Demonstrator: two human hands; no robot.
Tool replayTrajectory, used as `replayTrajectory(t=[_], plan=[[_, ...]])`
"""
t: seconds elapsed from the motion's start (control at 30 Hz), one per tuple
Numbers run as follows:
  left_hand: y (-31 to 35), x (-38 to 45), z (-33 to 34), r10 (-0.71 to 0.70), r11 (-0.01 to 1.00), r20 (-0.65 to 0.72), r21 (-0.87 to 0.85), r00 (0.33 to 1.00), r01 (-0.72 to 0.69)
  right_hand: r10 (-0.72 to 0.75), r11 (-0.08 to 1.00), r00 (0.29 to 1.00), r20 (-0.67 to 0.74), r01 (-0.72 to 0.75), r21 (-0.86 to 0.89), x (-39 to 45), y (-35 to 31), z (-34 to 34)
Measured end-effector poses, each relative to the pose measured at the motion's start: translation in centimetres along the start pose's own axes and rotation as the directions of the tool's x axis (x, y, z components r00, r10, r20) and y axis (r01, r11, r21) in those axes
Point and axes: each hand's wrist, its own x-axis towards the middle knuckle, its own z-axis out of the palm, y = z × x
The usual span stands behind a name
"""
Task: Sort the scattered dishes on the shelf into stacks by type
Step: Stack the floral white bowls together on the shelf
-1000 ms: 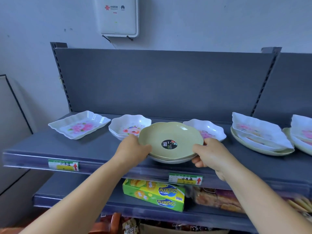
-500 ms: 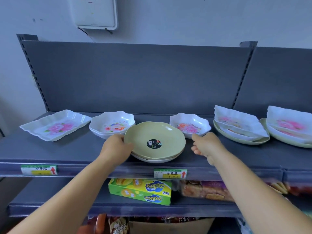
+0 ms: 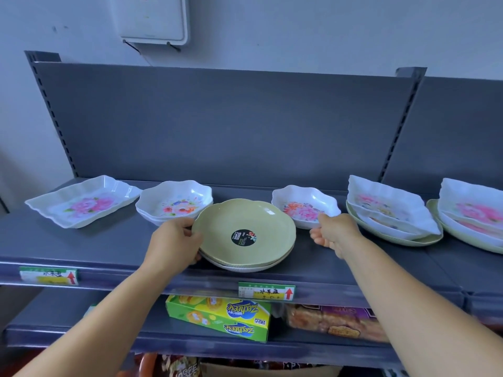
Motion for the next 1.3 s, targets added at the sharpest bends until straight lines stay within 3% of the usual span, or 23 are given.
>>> replayTrajectory(t=[0.43,0.73,0.83,0.9,1.0,1.13,1.3], plan=[[0.1,0.0,-0.2,-0.069,0.994,-0.023,-0.081,0.997,0.067,-0.053,0.99,0.997,0.064,0.044,0.137,-1.5,-3.3,0.3],[2.1,1.8,4.3,-0.012,0.992,0.038,-0.128,0.999,0.017,-0.207,0.978,0.957,0.205,0.204,0.036,-4.9,-6.5,-0.3],[2.8,2.0,3.9,0.052,0.997,0.006,-0.064,0.999,-0.052,-0.234,0.968,0.938,0.256,0.249,-0.03,-5.7,-7.1,0.3],[3.2,2.0,2.6,0.088,0.989,-0.043,-0.115,0.995,-0.092,-0.244,0.959,0.927,0.284,0.274,-0.07,-6.1,-7.4,1.1],[3.3,2.6,0.1,0.064,0.973,-0.114,-0.213,0.991,-0.087,-0.257,0.946,0.904,0.342,0.308,-0.104,-6.6,-7.9,3.3],[1.9,4.2,-3.0,0.017,0.99,-0.187,-0.136,0.982,-0.043,-0.29,0.918,0.862,0.415,0.373,-0.132,-7.5,-9.0,7.2],[-0.5,6.1,-5.8,-0.086,0.993,-0.219,-0.102,0.972,0.065,-0.341,0.843,0.846,0.411,0.468,-0.263,-7.6,-9.9,12.1]])
